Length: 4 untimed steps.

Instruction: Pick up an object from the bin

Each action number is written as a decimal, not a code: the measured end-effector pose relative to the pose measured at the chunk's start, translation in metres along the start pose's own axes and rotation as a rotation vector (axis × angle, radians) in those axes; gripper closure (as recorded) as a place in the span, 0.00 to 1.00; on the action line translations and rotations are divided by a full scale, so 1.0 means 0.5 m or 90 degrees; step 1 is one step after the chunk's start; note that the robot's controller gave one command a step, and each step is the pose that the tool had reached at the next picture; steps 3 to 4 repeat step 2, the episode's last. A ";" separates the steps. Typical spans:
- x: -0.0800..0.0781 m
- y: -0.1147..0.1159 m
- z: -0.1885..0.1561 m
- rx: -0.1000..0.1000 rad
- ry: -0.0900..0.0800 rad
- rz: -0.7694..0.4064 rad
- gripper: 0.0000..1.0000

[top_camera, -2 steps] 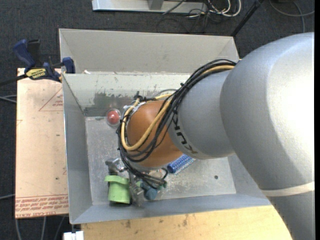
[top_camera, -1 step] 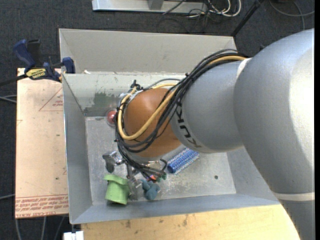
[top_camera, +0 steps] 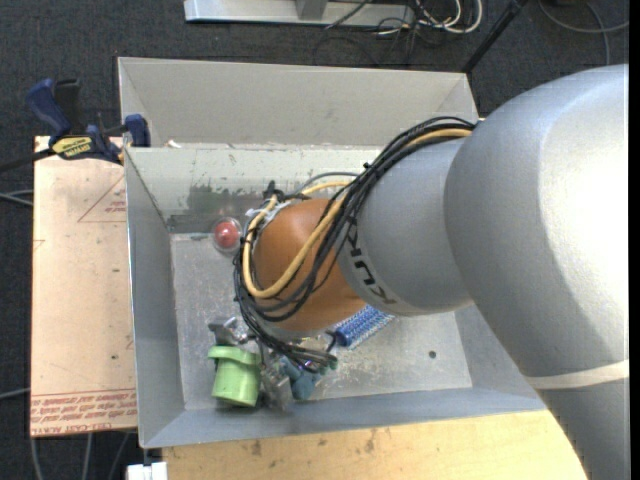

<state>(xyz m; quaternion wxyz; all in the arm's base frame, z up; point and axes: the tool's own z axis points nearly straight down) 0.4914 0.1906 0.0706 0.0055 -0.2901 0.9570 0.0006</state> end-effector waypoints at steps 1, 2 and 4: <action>-0.002 -0.001 -0.004 0.000 -0.003 0.001 1.00; -0.065 -0.076 -0.307 0.001 -0.001 0.004 1.00; -0.065 -0.076 -0.307 0.001 -0.001 0.004 1.00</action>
Offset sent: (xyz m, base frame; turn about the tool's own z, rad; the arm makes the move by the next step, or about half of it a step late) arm 0.0000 0.0000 0.0000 0.0000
